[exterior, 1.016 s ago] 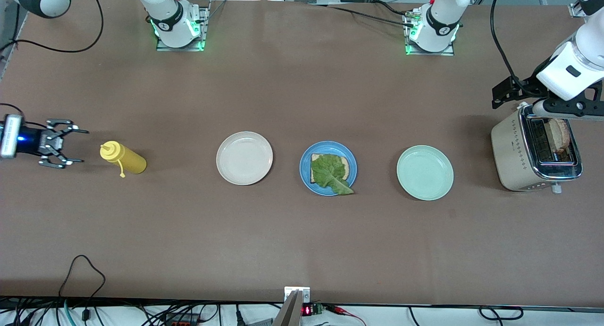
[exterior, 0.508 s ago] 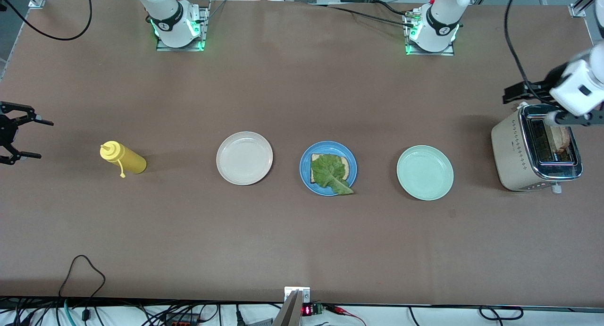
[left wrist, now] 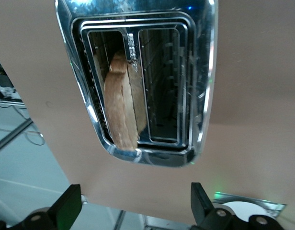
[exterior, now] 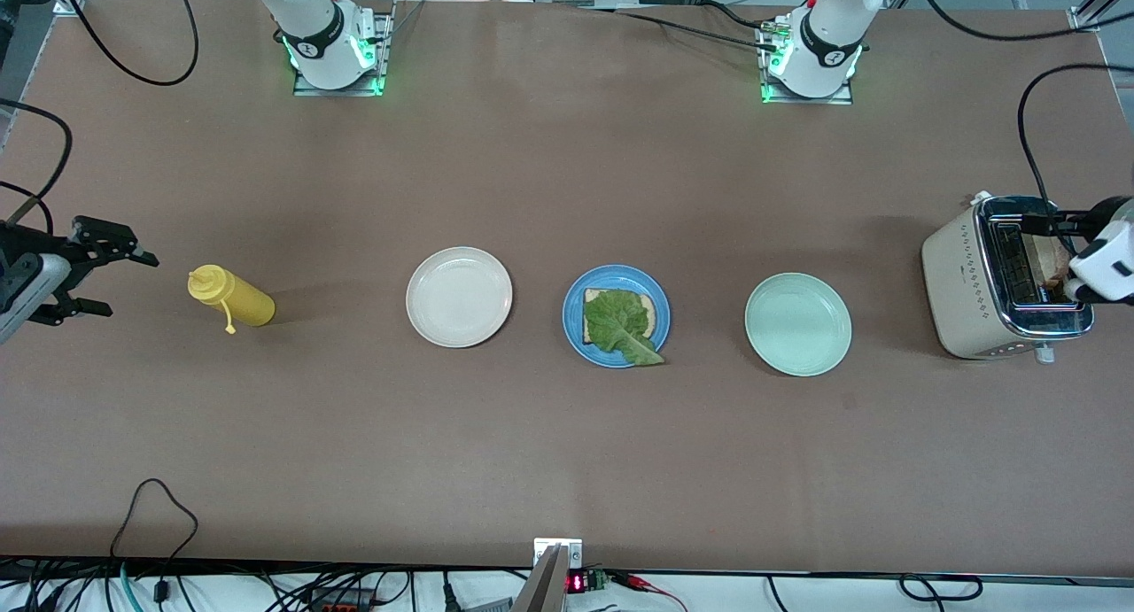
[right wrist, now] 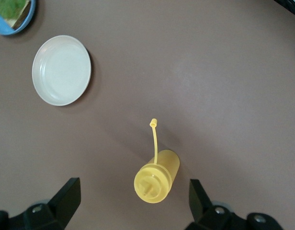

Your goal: Make sandwich in blue plate with both arms

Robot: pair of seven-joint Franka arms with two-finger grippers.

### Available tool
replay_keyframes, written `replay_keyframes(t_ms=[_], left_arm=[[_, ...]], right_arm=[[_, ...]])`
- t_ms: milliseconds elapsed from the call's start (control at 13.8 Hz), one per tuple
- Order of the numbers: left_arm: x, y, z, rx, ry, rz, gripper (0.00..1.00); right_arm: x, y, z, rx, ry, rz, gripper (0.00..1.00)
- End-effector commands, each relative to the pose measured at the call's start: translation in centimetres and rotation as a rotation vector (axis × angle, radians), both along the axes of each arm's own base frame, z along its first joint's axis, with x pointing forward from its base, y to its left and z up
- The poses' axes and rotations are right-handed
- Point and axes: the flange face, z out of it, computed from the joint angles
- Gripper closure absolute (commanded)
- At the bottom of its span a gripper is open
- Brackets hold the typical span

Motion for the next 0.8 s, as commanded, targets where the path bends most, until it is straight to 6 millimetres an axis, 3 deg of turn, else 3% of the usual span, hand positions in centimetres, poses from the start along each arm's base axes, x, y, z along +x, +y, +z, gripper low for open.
replay_keyframes(t_ms=[0, 218, 363, 653, 726], left_arm=[[1.3, 1.4, 0.1, -0.002, -0.070, -0.065, 0.00], [0.7, 4.5, -0.8, -0.151, -0.177, -0.076, 0.00], [0.0, 6.3, -1.4, -0.217, -0.238, -0.092, 0.12], [-1.6, 6.7, -3.1, -0.238, -0.261, -0.058, 0.30], [-1.7, 6.6, -2.6, -0.235, -0.263, -0.050, 0.32]], right_arm=[[-0.1, 2.6, 4.1, -0.119, 0.013, -0.212, 0.00], [-1.1, 8.1, 6.5, -0.177, 0.042, -0.340, 0.00], [-2.3, 10.6, 8.1, -0.231, 0.038, -0.437, 0.00], [-6.4, 11.7, 10.1, -0.246, 0.029, -0.509, 0.00], [-7.8, 11.8, 10.8, -0.250, 0.020, -0.513, 0.00]])
